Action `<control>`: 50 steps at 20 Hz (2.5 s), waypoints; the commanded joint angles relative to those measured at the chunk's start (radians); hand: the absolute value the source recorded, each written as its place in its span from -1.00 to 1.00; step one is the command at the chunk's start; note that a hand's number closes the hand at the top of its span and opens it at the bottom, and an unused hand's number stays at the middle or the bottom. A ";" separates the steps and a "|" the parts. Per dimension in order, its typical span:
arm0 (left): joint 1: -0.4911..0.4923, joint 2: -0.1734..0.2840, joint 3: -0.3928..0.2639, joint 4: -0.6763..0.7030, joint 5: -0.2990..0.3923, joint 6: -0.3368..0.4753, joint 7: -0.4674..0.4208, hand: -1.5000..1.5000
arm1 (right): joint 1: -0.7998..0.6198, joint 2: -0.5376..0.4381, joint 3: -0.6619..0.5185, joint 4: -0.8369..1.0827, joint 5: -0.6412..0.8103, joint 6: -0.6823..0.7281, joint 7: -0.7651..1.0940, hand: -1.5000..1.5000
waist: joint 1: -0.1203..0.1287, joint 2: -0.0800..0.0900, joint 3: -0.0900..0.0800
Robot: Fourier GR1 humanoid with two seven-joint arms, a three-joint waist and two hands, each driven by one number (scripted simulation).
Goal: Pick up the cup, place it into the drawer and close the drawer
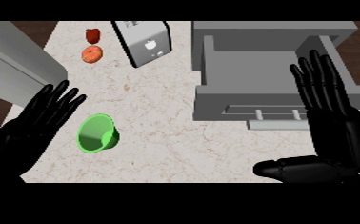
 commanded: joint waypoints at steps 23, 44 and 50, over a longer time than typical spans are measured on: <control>-0.066 0.005 0.101 0.618 -0.505 -0.162 -0.505 -1.00 | -0.034 0.005 -0.002 -0.044 0.007 -0.009 0.081 -1.00 | -0.003 0.001 0.000; -0.297 0.068 0.056 1.188 -0.663 -0.045 -0.879 -1.00 | -0.014 0.003 -0.001 -0.058 -0.012 0.027 0.078 -1.00 | -0.011 0.003 -0.001; -0.316 0.097 0.027 1.284 -0.688 -0.044 -0.956 -1.00 | -0.085 0.007 -0.005 -0.032 -0.007 -0.001 0.122 -1.00 | -0.008 0.003 -0.002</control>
